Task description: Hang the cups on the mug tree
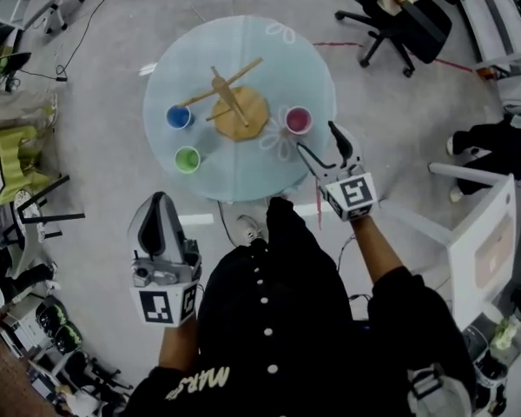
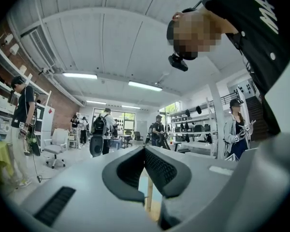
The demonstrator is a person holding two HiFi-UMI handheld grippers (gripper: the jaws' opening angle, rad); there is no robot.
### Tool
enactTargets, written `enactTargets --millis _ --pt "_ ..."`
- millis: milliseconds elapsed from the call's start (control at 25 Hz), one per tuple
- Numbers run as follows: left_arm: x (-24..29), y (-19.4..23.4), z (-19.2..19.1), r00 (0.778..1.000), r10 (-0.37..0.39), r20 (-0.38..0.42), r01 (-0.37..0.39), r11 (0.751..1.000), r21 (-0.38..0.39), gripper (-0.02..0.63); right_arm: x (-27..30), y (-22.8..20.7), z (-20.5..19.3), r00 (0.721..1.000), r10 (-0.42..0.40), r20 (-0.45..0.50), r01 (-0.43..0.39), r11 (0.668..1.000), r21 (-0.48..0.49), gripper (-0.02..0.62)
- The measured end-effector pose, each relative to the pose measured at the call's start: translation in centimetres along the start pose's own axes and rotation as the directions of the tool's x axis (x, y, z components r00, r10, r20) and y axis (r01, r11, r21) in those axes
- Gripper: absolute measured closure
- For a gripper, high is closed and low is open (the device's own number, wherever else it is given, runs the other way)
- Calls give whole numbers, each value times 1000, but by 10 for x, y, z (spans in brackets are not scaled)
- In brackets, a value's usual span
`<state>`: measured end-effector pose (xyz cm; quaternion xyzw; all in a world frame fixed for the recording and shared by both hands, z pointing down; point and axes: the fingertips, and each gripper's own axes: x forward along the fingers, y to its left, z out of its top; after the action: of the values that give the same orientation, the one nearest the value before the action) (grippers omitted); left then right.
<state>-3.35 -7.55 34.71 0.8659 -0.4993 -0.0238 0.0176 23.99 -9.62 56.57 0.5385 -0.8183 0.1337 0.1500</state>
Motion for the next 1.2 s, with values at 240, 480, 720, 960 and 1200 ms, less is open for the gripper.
enactTargets --millis 240,480,720,960,1200 --pt "6 0 -35 998 8 -57 -7 1000 20 607 36 -13 -64 995 8 -98 -8 1000 0 255" --pt "16 -5 -55 997 10 -72 -10 1000 -3 607 62 -20 -107 984 22 -174 -31 998 -47 248" --pt "25 -3 -68 996 23 -85 -25 999 -22 607 86 -25 -130 978 38 -206 -50 997 -53 241" --pt "25 0 -84 990 51 -134 -53 999 -11 607 114 -34 -145 970 48 -239 -85 985 -147 229" --pt "24 5 -89 986 78 -144 -80 997 -10 607 128 -30 -141 964 68 -256 -126 968 -216 213"
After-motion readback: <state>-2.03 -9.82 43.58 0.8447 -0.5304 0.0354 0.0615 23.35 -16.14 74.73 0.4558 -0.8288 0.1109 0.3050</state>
